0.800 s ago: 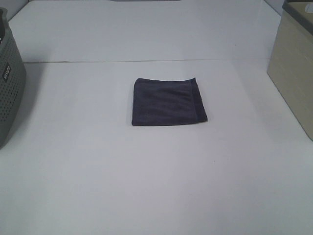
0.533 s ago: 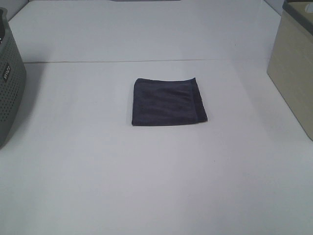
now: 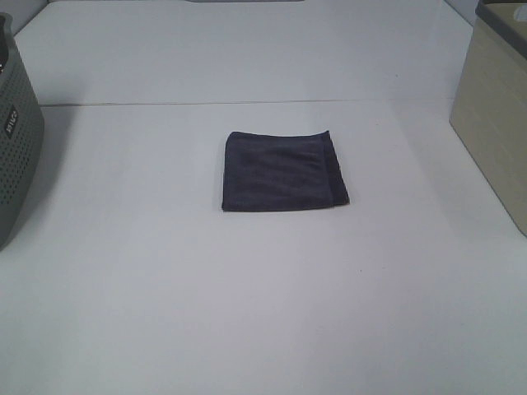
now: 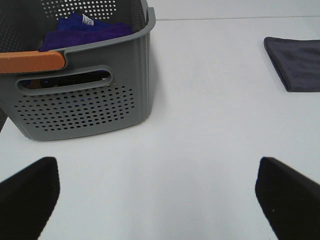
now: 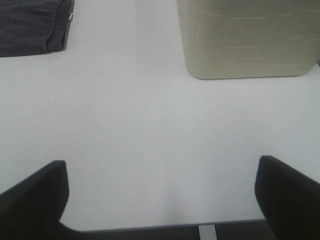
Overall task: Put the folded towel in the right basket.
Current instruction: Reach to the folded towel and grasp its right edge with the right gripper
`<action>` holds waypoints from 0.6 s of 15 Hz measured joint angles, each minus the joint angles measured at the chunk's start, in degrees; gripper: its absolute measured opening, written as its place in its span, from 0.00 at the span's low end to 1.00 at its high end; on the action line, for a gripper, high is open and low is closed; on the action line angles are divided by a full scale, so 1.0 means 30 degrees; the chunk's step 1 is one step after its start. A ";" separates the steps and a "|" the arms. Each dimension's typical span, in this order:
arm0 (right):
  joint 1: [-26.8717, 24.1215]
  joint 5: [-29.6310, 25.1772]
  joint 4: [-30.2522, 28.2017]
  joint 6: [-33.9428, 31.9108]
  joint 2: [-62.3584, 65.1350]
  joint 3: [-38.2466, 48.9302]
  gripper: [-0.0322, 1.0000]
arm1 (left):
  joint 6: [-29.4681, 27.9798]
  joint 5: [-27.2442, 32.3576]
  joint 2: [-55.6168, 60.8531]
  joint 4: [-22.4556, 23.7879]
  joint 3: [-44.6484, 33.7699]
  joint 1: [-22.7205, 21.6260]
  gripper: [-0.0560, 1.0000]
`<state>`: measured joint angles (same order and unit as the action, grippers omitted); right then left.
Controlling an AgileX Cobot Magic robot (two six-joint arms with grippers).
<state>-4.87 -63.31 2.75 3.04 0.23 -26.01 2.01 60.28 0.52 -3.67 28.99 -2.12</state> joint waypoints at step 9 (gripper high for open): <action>0.0000 0.0000 0.0000 0.0000 0.0000 0.0000 0.97 | 0.0000 0.0000 0.0000 0.0000 0.0000 0.0000 0.99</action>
<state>-4.87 -63.31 2.75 3.04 0.23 -26.01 2.01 60.28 0.52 -3.67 28.99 -2.12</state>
